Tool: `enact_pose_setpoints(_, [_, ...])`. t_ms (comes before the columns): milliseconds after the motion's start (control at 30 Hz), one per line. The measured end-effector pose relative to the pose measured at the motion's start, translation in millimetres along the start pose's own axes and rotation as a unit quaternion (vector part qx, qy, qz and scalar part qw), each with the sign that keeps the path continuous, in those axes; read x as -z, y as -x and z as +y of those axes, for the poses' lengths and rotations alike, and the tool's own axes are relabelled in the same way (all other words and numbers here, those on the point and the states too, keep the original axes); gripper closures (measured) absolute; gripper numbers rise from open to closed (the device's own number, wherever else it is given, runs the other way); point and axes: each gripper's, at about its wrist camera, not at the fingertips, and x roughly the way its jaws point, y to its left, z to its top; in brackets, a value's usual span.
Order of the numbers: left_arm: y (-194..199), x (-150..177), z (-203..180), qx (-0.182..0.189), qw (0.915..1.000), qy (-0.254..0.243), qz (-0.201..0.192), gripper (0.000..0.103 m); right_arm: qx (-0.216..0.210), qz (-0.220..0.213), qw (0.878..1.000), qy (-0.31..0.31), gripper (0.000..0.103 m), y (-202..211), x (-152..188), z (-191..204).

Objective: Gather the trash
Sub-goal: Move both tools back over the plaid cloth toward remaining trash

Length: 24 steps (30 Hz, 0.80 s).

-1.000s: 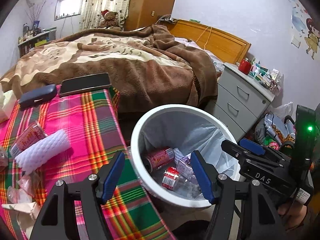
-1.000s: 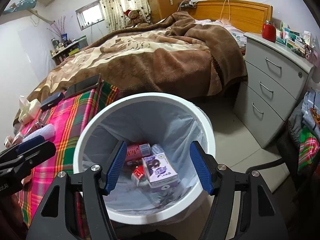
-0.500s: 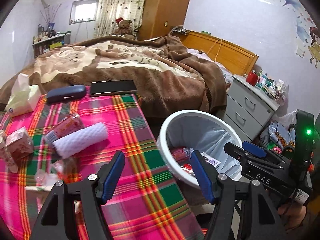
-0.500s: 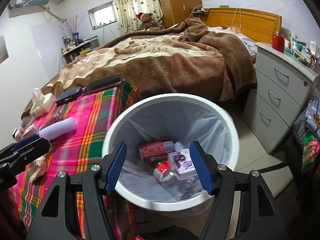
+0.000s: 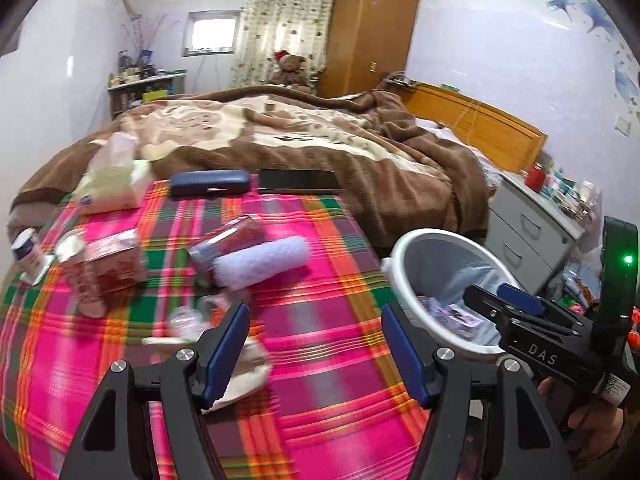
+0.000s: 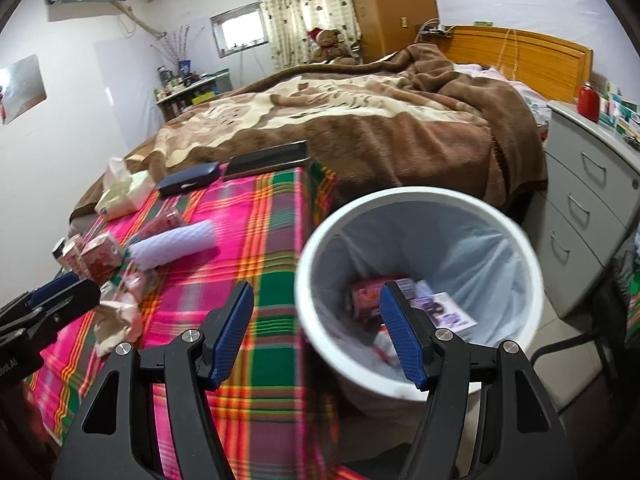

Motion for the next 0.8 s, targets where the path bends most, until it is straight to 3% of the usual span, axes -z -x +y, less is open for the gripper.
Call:
enact_pose_setpoints(533, [39.0,17.1,121.8,-0.096,0.9919,0.079,-0.024,0.035,-0.068,0.034,0.996,0.048,0.036,-19.6,15.8,76.6])
enact_pose_setpoints(800, [40.2,23.4,167.2,-0.119,0.9872,0.105,-0.019,0.035,-0.119,0.05,0.99,0.065,0.036,-31.2,24.8,110.6])
